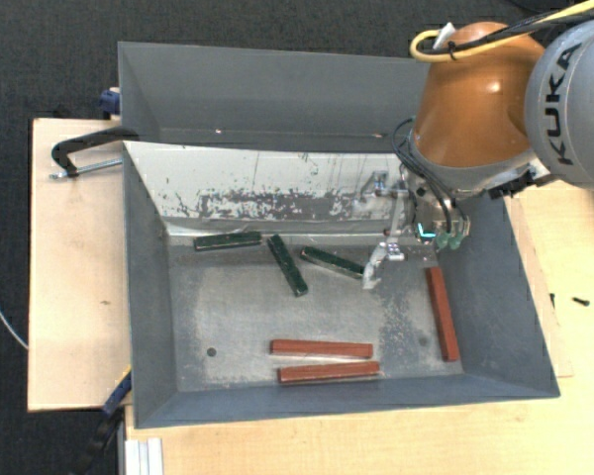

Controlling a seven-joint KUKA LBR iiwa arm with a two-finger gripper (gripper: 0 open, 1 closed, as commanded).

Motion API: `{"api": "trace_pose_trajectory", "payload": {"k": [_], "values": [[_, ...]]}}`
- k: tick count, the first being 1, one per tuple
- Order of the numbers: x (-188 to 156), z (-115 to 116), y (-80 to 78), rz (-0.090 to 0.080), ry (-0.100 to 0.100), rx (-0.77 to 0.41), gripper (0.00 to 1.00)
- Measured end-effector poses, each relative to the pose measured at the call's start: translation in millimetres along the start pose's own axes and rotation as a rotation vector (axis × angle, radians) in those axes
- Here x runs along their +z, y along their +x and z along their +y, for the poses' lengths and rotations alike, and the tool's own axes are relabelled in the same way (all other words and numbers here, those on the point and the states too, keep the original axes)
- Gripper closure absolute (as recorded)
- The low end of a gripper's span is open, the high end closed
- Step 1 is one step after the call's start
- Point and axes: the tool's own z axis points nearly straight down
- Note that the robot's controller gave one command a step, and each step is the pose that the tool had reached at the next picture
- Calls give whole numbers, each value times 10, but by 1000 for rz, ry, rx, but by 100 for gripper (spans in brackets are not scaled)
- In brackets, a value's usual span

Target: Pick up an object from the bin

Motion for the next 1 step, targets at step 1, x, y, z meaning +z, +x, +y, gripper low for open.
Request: {"api": "trace_pose_trajectory", "payload": {"k": [1], "values": [[-40, 0, -15, -8, 0, 0, 0]]}}
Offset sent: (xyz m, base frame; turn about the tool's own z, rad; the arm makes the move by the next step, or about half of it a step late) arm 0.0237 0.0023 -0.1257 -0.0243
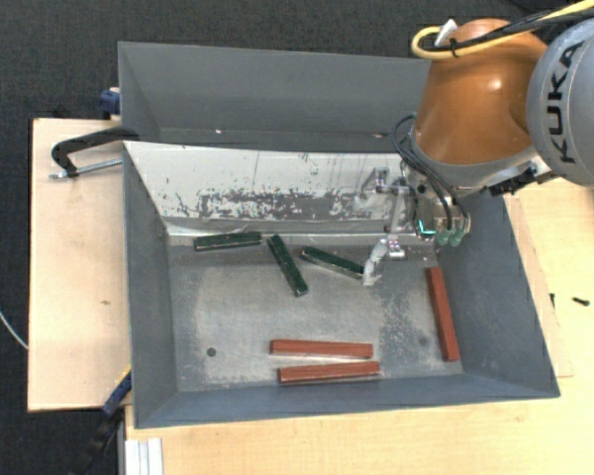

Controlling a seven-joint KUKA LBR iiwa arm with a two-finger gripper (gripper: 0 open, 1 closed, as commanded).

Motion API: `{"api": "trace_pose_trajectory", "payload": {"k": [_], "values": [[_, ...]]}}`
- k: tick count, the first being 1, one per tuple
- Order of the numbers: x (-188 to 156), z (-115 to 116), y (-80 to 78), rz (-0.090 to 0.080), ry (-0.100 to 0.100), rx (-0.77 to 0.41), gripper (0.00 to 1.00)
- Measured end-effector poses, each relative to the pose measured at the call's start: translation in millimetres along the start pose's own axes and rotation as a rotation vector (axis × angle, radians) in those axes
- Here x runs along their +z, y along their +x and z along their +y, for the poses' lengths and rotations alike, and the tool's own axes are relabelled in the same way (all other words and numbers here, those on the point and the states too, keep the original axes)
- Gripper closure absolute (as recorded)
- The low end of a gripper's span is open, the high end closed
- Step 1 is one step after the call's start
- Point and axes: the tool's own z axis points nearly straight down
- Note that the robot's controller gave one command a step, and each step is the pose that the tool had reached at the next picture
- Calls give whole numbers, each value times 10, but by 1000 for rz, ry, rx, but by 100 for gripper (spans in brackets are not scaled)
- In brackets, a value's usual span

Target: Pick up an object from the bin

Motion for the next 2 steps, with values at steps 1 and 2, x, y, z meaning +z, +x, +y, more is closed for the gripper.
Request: {"api": "trace_pose_trajectory", "payload": {"k": [1, 2], "values": [[478, 9, -109, -7, 0, -9, 0], [1133, 100, -229, 0, 0, -60, 100]]}}
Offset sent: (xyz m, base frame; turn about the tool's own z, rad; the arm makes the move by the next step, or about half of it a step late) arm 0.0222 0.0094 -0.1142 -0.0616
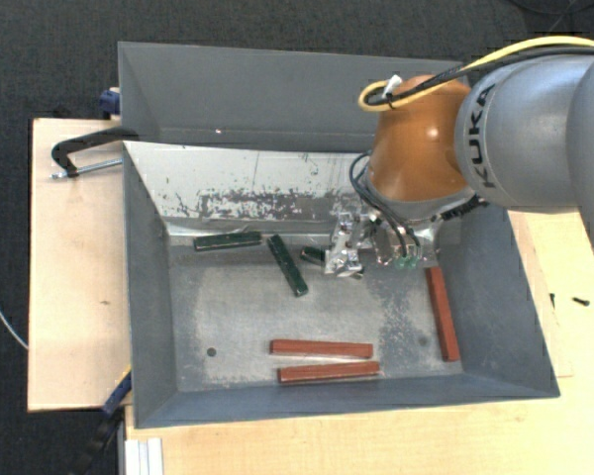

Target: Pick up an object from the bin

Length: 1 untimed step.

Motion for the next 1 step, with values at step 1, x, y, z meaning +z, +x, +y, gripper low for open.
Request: {"api": "trace_pose_trajectory", "payload": {"k": [1], "values": [[0, -1, 0, 0, 0, 0, 0]]}}
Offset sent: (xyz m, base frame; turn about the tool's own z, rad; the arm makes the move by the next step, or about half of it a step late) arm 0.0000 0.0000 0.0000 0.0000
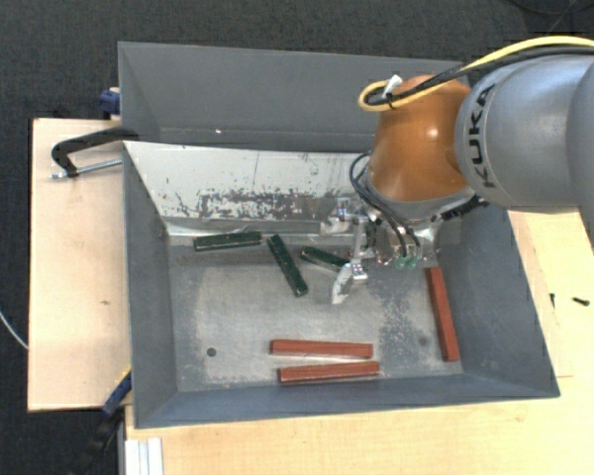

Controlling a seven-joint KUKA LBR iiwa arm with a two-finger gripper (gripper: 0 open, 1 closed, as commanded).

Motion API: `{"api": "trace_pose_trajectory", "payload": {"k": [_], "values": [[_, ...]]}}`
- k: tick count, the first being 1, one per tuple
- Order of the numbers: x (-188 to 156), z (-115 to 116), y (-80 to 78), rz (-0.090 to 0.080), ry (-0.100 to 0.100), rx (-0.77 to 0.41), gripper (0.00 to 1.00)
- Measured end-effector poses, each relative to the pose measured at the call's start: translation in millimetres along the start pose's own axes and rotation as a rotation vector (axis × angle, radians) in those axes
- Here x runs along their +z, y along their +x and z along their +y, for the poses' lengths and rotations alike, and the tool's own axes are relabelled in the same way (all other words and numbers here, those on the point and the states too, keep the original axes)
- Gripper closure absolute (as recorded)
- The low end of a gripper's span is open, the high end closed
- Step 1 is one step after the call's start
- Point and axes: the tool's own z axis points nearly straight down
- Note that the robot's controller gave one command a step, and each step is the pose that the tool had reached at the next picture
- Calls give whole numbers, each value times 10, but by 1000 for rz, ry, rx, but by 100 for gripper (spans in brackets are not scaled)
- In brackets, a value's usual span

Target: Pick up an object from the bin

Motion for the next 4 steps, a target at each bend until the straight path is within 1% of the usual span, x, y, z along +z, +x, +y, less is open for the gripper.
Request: {"api": "trace_pose_trajectory", "payload": {"k": [1, 2, 4], "values": [[0, 0, 0, 0, 0, 0, 0], [351, 166, 101, 13, 1, 138, 100], [346, 167, 100, 11, 0, 140, 100]]}}
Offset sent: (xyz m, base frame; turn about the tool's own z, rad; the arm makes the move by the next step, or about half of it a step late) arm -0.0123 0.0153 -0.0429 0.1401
